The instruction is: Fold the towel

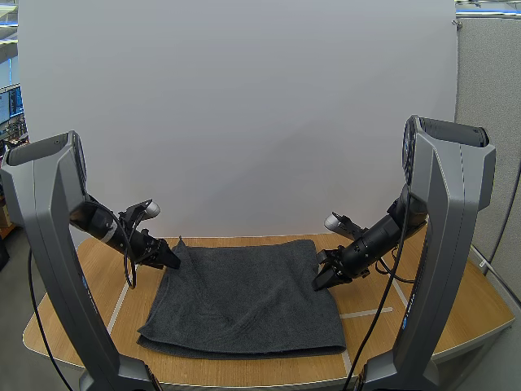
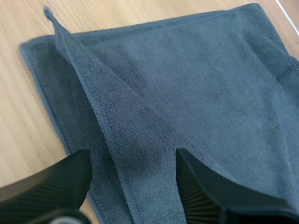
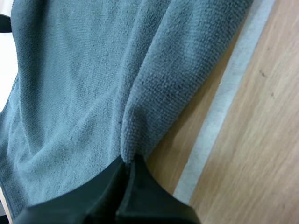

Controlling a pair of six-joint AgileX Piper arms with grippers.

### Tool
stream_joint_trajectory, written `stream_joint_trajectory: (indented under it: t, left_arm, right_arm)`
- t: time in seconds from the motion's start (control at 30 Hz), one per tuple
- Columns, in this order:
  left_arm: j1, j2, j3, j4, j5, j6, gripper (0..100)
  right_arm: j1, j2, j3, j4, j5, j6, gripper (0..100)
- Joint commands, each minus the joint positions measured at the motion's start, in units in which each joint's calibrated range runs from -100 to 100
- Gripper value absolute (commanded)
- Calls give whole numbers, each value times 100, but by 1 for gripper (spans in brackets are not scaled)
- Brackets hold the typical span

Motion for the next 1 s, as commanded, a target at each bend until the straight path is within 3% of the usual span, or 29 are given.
stream_joint_trajectory:
  t: [0.0, 0.43, 0.47, 0.57, 0.77, 0.97]
  left_arm:
    - [-41, 242, -44, -197, 364, 75, 85]
    - [-89, 321, -44, -26, 626, 75, 81]
    - [-89, 321, -44, 21, 626, 75, 78]
    - [-89, 321, -44, 66, 659, -4, 57]
    - [-81, 321, -3, 107, 695, -4, 0]
    - [-65, 321, -3, 669, 695, -176, 0]
  right_arm:
    - [-15, -101, 37, -67, 206, -30, 0]
    - [-15, -101, 37, -28, 203, -30, 0]
    - [-15, -101, 37, -28, 203, -30, 0]
    - [-15, -101, 37, -28, 203, -30, 0]
    - [-15, -101, 37, -28, 203, -30, 0]
    - [-15, -101, 37, -28, 203, -30, 0]
